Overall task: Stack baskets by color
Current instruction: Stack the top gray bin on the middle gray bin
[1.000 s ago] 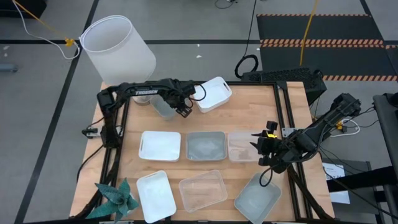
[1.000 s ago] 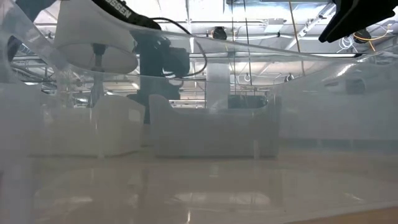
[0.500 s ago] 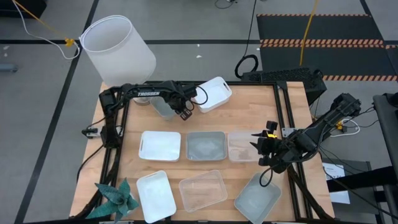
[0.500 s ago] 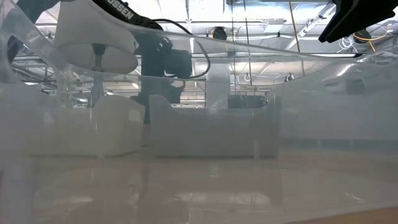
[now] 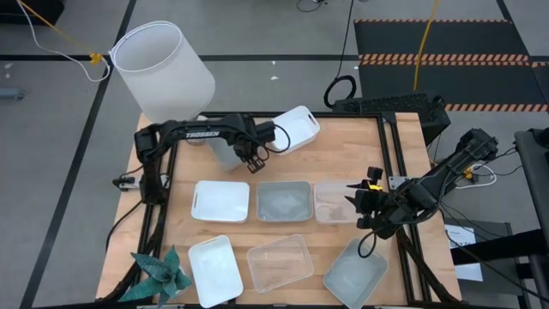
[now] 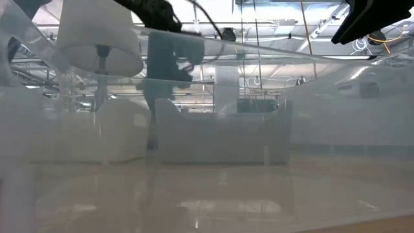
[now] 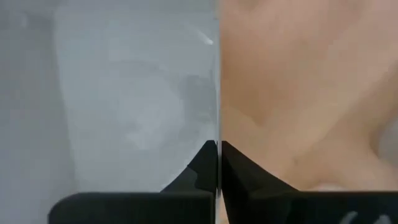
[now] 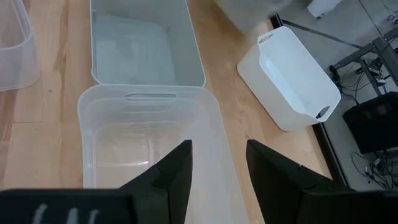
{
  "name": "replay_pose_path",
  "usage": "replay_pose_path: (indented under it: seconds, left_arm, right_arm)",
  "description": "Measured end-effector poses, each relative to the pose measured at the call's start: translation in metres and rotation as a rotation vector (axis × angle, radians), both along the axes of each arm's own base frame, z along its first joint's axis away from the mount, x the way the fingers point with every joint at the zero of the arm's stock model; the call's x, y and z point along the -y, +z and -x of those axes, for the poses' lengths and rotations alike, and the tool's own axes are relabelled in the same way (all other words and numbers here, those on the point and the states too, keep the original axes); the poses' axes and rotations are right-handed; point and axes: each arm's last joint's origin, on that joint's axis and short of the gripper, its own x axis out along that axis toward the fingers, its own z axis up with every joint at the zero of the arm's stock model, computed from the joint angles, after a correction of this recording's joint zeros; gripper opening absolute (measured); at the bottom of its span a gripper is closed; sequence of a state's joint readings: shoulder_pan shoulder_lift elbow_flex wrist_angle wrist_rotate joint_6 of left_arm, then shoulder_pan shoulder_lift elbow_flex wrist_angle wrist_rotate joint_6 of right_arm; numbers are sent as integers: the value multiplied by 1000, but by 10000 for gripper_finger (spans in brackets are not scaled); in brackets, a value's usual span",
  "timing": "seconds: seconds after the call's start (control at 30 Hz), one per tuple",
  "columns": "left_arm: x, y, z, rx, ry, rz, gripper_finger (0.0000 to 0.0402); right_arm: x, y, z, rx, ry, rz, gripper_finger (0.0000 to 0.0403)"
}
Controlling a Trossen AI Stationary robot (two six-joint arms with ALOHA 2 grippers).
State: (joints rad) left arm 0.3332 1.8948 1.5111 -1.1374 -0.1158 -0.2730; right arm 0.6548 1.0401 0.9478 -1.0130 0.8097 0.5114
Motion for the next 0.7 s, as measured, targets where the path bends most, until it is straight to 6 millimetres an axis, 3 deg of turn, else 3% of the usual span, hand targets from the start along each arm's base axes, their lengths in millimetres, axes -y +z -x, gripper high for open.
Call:
replay_pose_path:
  seconds: [0.4, 0.7]
  left_arm:
    - [71, 80, -17, 73, -187, -66, 4]
    - [122, 130, -21, 207, -346, -133, 2]
  right_arm:
    - [0, 0, 0, -1, 1, -2, 144]
    - [1, -1, 2, -29, 1, 2, 144]
